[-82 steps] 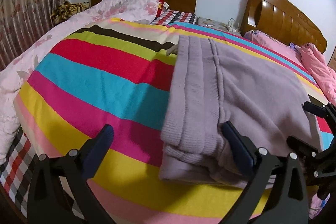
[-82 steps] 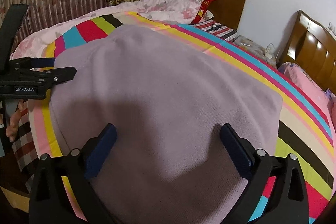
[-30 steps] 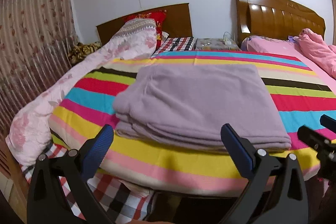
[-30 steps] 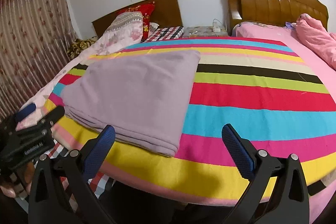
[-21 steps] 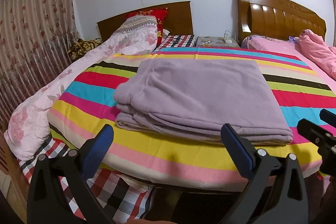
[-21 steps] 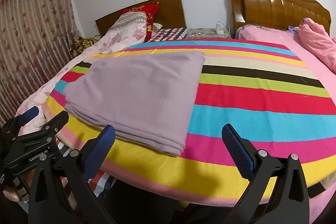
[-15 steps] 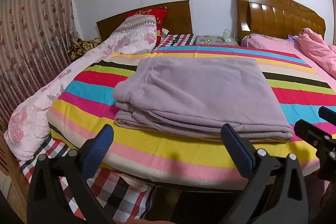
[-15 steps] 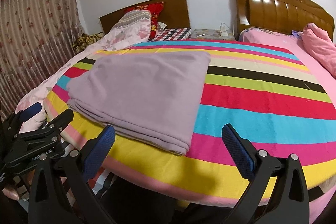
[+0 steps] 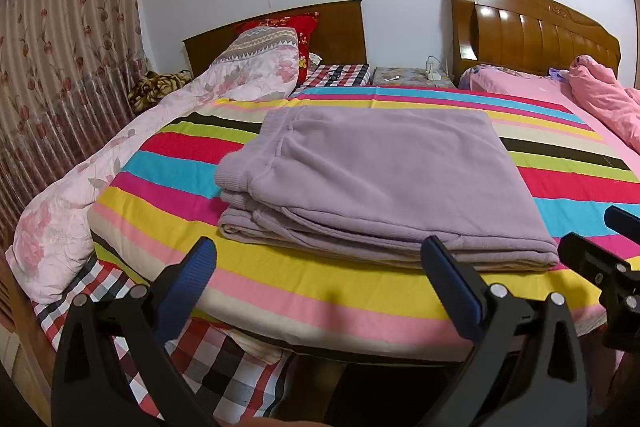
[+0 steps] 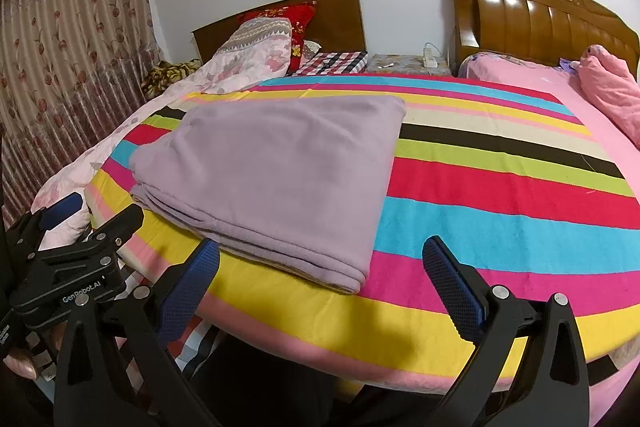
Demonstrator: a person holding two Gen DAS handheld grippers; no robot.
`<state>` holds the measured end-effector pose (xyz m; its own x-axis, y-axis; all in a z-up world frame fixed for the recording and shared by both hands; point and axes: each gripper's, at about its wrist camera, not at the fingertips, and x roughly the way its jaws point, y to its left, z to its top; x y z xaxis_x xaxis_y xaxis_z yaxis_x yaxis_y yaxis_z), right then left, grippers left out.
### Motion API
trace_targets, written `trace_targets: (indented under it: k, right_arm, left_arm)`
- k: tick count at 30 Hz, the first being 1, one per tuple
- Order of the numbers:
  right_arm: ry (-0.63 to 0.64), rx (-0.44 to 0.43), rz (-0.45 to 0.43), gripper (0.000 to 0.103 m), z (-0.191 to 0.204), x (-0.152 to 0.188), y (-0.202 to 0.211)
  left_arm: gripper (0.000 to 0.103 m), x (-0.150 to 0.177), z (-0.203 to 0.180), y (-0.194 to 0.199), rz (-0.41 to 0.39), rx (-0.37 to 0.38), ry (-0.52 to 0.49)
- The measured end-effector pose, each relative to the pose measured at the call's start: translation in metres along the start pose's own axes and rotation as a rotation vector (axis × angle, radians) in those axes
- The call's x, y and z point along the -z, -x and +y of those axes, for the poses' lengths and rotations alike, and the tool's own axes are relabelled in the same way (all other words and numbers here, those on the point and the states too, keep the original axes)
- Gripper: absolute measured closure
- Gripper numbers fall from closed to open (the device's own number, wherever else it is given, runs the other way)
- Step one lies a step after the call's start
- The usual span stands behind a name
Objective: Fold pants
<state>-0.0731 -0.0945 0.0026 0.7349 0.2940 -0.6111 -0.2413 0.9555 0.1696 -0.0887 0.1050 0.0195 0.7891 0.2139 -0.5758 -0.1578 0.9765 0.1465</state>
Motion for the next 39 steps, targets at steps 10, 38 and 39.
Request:
trace_targets:
  k: [10, 38, 39]
  right_arm:
    - [0.002, -0.003, 0.004, 0.005, 0.0014, 0.0008, -0.0008]
    - [0.003, -0.003, 0.007, 0.005, 0.0036, 0.0014, -0.0013]
    - [0.003, -0.003, 0.007, 0.005, 0.0037, 0.0015, -0.0014]
  left_arm:
    - [0.001, 0.0039, -0.0011, -0.0017, 0.008, 0.003, 0.006]
    - [0.001, 0.0046, 0.0010, -0.0010, 0.012, 0.003, 0.011]
    - [0.001, 0.0054, 0.0006, -0.0006, 0.012, 0.003, 0.011]
